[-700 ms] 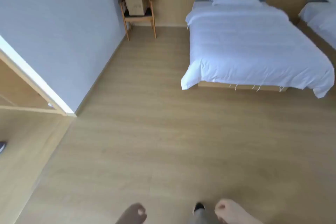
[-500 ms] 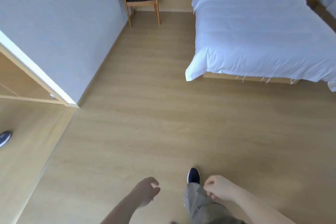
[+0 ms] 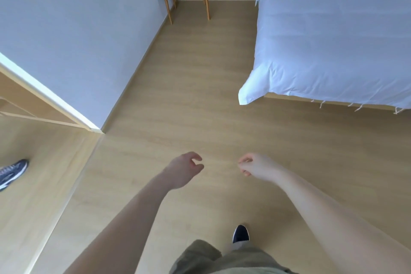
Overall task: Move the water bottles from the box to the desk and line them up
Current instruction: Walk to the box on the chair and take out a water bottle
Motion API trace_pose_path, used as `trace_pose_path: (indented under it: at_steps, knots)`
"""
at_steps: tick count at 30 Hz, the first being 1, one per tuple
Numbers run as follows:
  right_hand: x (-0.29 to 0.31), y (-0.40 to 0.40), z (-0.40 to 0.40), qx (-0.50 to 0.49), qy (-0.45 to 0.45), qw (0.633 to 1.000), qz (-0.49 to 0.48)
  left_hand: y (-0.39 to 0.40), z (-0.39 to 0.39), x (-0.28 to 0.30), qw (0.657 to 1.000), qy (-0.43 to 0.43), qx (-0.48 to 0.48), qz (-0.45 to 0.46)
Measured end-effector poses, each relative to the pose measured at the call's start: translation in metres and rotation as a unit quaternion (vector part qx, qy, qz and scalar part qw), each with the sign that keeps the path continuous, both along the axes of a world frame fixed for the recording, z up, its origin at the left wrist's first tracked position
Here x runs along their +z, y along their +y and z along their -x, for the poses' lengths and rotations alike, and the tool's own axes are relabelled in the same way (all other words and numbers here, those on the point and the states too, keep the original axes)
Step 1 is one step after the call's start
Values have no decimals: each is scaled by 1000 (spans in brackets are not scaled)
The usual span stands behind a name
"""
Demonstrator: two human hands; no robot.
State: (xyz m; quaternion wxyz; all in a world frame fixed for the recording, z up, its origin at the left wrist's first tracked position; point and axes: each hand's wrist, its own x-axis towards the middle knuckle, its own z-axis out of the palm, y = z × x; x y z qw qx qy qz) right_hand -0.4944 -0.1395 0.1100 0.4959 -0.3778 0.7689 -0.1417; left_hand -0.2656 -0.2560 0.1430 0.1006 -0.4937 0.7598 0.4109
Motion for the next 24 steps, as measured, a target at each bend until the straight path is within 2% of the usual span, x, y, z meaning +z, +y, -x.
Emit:
trace_pose_path:
  at_steps: [6,15,24]
  knots:
    - [17,-69,34,-14,-19,1000,9,-73,31,13,999,25,32,3]
    - [12,-215,60,-18,-5,1000,-21,-212,48,-20,998,50,40,-20]
    - [12,-355,91,-59,-15,998,-25,-356,66,-36,999,1,17,-48]
